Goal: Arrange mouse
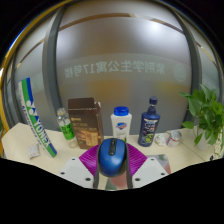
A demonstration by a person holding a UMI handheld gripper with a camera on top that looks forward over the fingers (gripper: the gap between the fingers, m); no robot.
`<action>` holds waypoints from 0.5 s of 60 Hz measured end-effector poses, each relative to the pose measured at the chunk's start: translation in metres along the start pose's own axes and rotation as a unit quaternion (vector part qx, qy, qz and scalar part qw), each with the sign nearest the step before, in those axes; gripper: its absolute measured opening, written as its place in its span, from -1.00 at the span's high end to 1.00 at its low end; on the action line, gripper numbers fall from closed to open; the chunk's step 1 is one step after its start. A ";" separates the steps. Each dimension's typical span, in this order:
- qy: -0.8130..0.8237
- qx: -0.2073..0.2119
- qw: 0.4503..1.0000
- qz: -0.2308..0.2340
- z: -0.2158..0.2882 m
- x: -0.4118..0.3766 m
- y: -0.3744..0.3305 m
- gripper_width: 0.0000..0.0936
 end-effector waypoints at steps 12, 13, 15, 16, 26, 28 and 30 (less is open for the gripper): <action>0.010 -0.093 0.995 -0.022 -0.069 0.085 0.075 0.19; 0.009 -0.100 0.995 -0.022 -0.074 0.088 0.079 0.20; 0.010 -0.109 0.994 -0.021 -0.083 0.093 0.087 0.19; 0.011 -0.113 0.993 -0.020 -0.087 0.095 0.091 0.19; 0.024 -0.136 0.990 -0.012 -0.108 0.105 0.109 0.12; 0.026 -0.143 0.989 -0.010 -0.112 0.105 0.110 0.08; 0.028 -0.142 0.989 -0.006 -0.112 0.104 0.110 0.00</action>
Point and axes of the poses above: the point between the fingertips, and its own axes, seen from behind it with the camera up: x to the right, z up, y forward, the way the camera looks, the point moved 5 cm from there along -y, backward, against the way the camera looks, and after that the axes turned 12 degrees about -x, right-handed, at the moved point
